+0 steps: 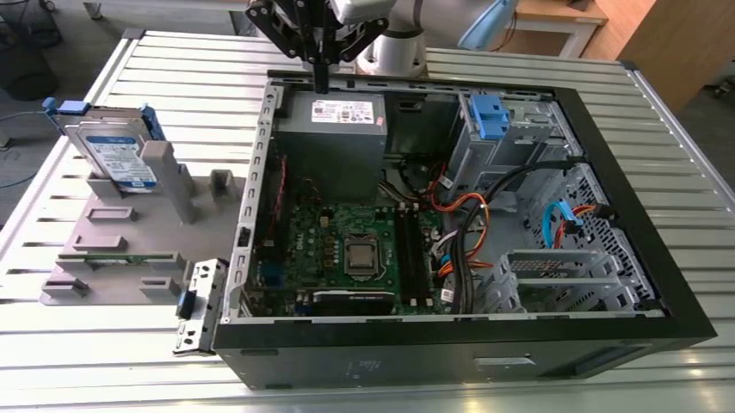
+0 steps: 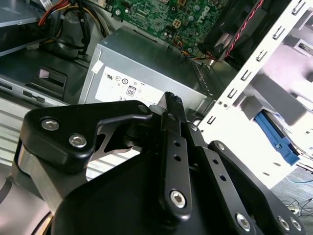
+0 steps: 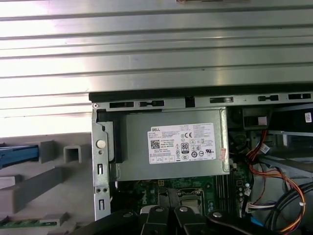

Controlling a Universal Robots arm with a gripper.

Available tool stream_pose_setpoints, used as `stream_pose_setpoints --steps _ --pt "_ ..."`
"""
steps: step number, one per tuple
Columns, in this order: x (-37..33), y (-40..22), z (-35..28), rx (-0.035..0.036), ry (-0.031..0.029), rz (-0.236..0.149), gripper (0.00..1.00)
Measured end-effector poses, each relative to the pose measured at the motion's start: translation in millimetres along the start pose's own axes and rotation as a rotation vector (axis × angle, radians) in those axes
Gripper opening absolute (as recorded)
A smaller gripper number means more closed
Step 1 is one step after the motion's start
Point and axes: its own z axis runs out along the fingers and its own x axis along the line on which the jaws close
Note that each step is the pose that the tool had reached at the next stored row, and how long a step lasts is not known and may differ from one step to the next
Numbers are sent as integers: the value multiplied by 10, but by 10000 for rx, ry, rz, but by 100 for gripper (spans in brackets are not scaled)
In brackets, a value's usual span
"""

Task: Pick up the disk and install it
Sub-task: 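Reach for the disk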

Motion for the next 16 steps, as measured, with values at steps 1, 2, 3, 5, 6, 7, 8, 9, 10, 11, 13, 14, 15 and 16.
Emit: stream_pose_setpoints --steps 1,2,3,5,6,7,8,9,10,11,13,14,15,16 --pt "8 -1 0 0 0 1 11" --pt "16 -1 0 0 0 1 11" --pt "25 -2 -1 0 0 0 11" --pt "42 -3 -1 0 0 0 11" --pt "50 -4 -1 0 0 0 11" --pt "60 -4 -2 0 0 0 11" --pt "70 -5 -2 0 0 0 11" --pt "80 -6 -2 0 0 0 11" --pt "91 -7 -2 0 0 1 11" --pt "102 -7 -2 0 0 1 11" --pt "123 -9 -2 -1 -1 0 11" --pt "136 -10 -3 -1 0 1 11" --pt "150 -11 -3 -1 0 1 11" --pt "162 -12 -4 0 -1 1 11"
